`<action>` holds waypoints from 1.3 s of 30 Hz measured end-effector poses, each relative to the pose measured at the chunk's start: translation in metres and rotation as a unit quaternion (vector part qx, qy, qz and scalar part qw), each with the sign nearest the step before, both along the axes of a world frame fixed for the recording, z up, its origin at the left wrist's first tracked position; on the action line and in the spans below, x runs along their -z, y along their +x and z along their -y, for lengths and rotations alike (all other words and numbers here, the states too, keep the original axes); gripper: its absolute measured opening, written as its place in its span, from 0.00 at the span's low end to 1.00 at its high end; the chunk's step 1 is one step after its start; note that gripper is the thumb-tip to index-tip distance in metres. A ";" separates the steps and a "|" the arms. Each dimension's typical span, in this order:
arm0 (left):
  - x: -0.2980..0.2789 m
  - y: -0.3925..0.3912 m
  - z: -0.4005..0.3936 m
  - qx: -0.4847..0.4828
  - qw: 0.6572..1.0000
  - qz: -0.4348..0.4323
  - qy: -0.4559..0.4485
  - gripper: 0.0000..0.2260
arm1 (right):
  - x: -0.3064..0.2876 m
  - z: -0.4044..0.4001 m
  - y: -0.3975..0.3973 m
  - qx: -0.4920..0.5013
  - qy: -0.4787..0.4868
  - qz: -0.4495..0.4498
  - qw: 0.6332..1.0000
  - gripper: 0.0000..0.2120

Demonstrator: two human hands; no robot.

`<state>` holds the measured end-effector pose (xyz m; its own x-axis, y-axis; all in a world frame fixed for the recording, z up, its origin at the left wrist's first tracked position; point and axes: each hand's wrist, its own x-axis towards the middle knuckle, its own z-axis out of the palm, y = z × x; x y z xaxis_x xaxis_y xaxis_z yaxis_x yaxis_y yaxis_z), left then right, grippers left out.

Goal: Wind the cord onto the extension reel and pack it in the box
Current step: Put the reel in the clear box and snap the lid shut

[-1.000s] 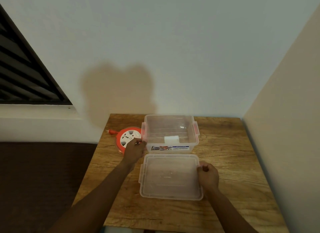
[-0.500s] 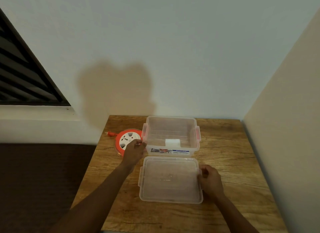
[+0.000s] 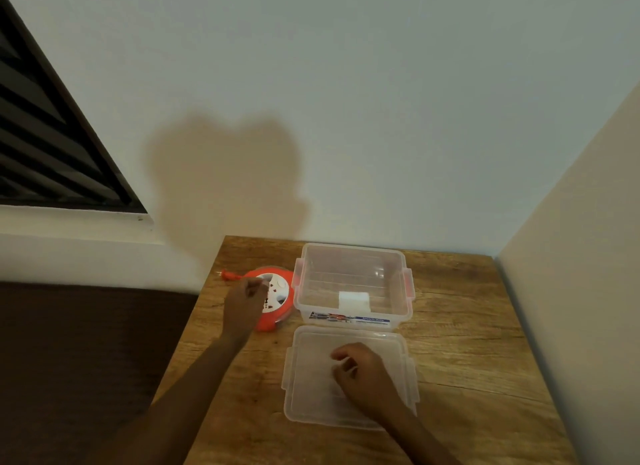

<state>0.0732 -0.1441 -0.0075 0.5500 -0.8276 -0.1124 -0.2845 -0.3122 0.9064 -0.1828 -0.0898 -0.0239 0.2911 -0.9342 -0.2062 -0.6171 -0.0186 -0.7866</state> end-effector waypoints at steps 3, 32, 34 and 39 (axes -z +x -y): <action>-0.011 0.031 0.024 0.064 0.993 0.098 0.002 0.09 | -0.013 0.013 0.055 -0.023 0.042 0.087 0.995 0.10; -0.040 0.119 0.008 0.010 0.992 -0.122 -0.013 0.10 | -0.052 0.051 0.190 0.122 0.159 0.264 0.943 0.33; -0.058 0.110 0.016 0.018 0.990 -0.134 -0.047 0.09 | -0.072 0.056 0.172 0.119 0.100 0.261 0.953 0.34; -0.081 0.054 0.053 0.095 0.980 -0.150 -0.084 0.13 | -0.104 0.084 0.102 0.112 -0.031 0.211 0.971 0.29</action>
<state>0.1272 -0.1975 0.0731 0.3466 -0.9328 -0.0987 -0.0349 -0.1180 0.9924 -0.0812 -0.1739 0.0804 0.1260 -0.9905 -0.0549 -0.2340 0.0241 -0.9719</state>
